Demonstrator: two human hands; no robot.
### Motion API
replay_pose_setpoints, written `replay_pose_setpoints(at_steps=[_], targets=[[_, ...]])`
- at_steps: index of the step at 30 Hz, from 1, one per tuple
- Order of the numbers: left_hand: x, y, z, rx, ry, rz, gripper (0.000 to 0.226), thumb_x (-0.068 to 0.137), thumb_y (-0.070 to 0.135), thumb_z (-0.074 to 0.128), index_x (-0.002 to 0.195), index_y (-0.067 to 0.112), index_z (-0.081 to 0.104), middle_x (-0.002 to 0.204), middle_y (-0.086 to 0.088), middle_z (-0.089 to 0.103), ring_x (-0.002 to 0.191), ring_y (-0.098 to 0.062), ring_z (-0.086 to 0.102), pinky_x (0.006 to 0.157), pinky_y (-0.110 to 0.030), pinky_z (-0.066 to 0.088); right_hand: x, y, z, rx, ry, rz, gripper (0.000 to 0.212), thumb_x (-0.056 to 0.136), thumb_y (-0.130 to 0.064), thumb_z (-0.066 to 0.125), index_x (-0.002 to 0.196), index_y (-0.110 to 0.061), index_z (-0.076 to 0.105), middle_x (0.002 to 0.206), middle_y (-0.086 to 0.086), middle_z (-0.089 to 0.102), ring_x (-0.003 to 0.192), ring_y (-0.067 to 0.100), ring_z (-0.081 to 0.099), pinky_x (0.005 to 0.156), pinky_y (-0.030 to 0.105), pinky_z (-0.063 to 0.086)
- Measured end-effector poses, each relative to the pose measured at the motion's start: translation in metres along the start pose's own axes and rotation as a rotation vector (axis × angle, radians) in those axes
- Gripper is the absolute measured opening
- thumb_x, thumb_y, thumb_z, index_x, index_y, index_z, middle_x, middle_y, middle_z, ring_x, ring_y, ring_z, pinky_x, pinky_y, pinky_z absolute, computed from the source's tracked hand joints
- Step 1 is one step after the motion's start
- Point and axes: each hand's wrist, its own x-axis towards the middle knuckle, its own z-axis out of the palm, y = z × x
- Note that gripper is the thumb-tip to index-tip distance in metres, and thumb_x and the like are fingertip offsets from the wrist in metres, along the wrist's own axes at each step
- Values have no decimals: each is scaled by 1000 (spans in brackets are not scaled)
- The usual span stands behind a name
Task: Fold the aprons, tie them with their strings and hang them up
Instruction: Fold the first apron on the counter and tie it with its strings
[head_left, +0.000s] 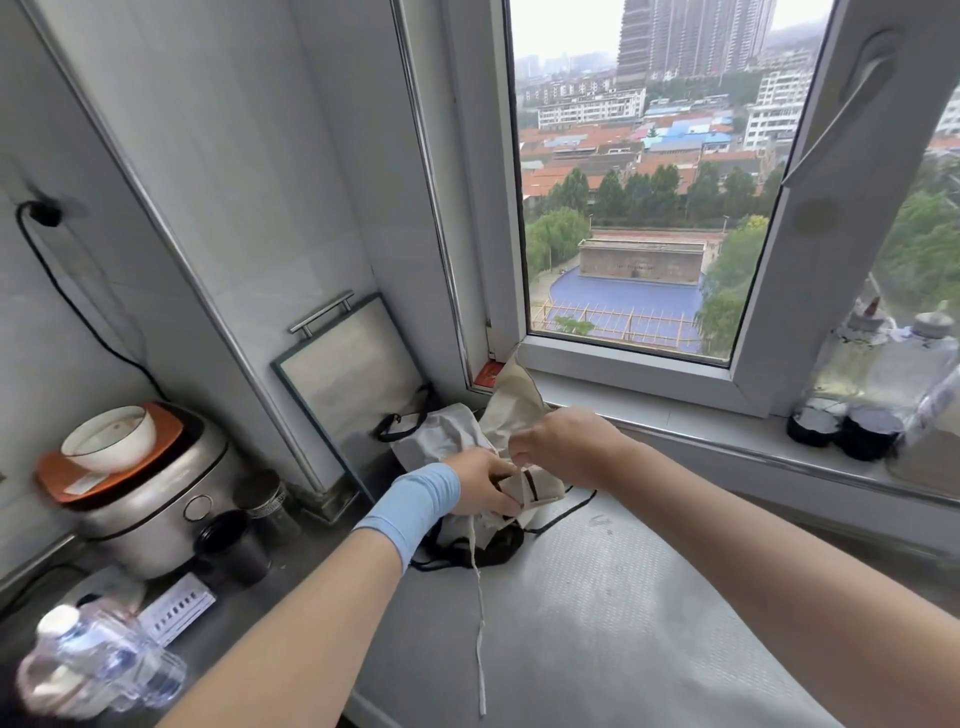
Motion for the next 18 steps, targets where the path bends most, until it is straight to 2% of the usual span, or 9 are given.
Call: replay_pose_setpoints(at_steps=[3,5,6,9,11,13,15,17,18], targets=[[-4,1,7,-66,-6,17,15,85,25,66,99,29,62,77,13,57,80,-12,54,68,-19,41,0,0,10,61,41,46,17,100,-28,49,101,-26,65,89,-3,68,74,24,60,63,35,50],[-7,1,17,-177,-5,-5,29,85,21,63,114,26,62,91,8,61,81,-9,55,74,-19,43,0,0,11,122,17,126,22,97,-38,51,98,-26,70,89,-1,70,81,26,64,68,36,53],[-6,-1,25,-279,-9,-19,30,84,20,62,114,23,62,93,5,61,80,-10,55,76,-21,45,0,0,11,147,-2,165,25,95,-42,53,98,-26,72,90,0,70,82,26,64,69,34,53],[-7,3,45,-625,61,-68,29,82,36,57,102,17,66,95,-1,60,87,-17,54,81,-30,44,0,1,13,209,26,246,29,90,-50,59,95,-27,76,90,-1,71,83,23,63,68,30,50],[-7,5,53,-666,155,-98,36,92,50,52,105,19,66,100,1,61,92,-16,54,82,-29,44,0,0,17,264,47,301,29,86,-54,63,90,-30,76,87,-6,72,82,19,64,69,30,52],[-9,6,57,-644,208,-117,42,96,51,45,110,17,65,98,1,60,86,-15,52,78,-27,45,-1,-1,20,339,67,380,26,81,-57,67,88,-33,76,88,-11,73,85,16,64,72,29,52],[-8,5,60,-698,205,-146,40,98,50,43,113,19,62,99,1,60,82,-13,51,72,-24,44,-1,1,30,409,148,475,30,85,-54,65,107,-34,72,114,-8,70,108,18,61,89,32,48],[-5,1,62,-888,222,-244,39,98,50,45,116,19,60,106,-2,61,83,-12,51,76,-28,46,-4,1,45,580,269,678,50,94,-45,56,138,-23,53,147,3,47,136,24,40,111,42,34],[-4,0,61,-1023,250,-300,39,97,49,48,118,19,60,110,-4,62,84,-13,53,80,-33,49,-8,-3,49,736,327,789,54,96,-38,50,145,-17,44,151,6,39,141,25,32,116,44,28]])
